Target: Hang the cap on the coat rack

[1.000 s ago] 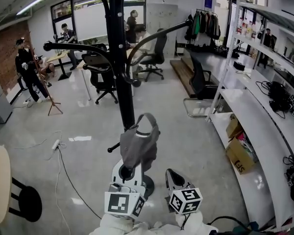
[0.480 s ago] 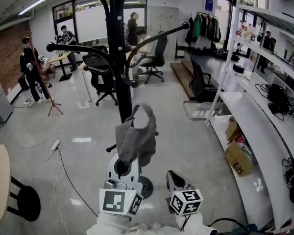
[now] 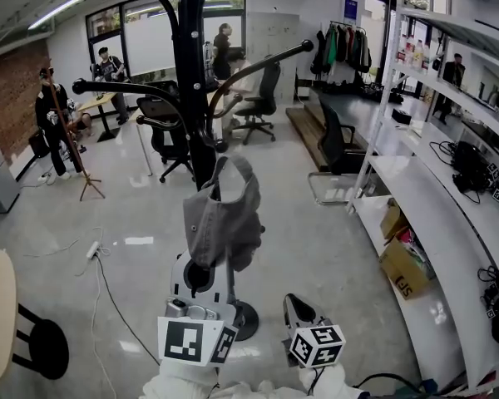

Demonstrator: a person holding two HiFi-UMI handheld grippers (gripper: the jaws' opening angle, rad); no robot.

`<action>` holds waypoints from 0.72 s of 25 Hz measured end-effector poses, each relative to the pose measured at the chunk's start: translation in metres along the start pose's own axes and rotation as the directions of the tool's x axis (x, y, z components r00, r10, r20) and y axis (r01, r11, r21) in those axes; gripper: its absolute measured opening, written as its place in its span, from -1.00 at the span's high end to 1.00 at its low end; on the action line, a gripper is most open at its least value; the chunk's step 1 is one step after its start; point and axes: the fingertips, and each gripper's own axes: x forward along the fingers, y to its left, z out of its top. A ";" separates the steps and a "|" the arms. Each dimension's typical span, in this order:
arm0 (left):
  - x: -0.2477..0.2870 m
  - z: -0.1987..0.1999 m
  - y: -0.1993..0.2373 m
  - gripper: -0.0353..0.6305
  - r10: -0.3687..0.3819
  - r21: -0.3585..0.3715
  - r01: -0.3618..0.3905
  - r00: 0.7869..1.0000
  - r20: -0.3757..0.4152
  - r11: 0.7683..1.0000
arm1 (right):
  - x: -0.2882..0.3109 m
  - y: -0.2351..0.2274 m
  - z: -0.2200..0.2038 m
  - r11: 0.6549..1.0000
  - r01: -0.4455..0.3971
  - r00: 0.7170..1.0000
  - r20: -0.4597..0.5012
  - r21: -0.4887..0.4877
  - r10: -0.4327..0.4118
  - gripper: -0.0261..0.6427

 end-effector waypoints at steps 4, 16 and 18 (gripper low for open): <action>0.005 0.004 -0.002 0.85 -0.003 0.008 0.003 1.000 0.017 1.000 | 0.001 -0.005 -0.003 1.000 0.004 1.000 -0.001 0.004 -0.004 0.89; 0.026 0.017 0.018 0.85 0.059 0.110 -0.059 0.998 0.003 0.992 | 0.005 -0.011 -0.004 1.000 0.013 1.000 -0.006 0.020 -0.013 0.89; 0.030 0.010 0.021 0.85 0.061 0.109 -0.058 0.998 -0.018 0.992 | 0.007 -0.012 -0.005 1.000 0.014 1.000 -0.008 0.025 -0.013 0.89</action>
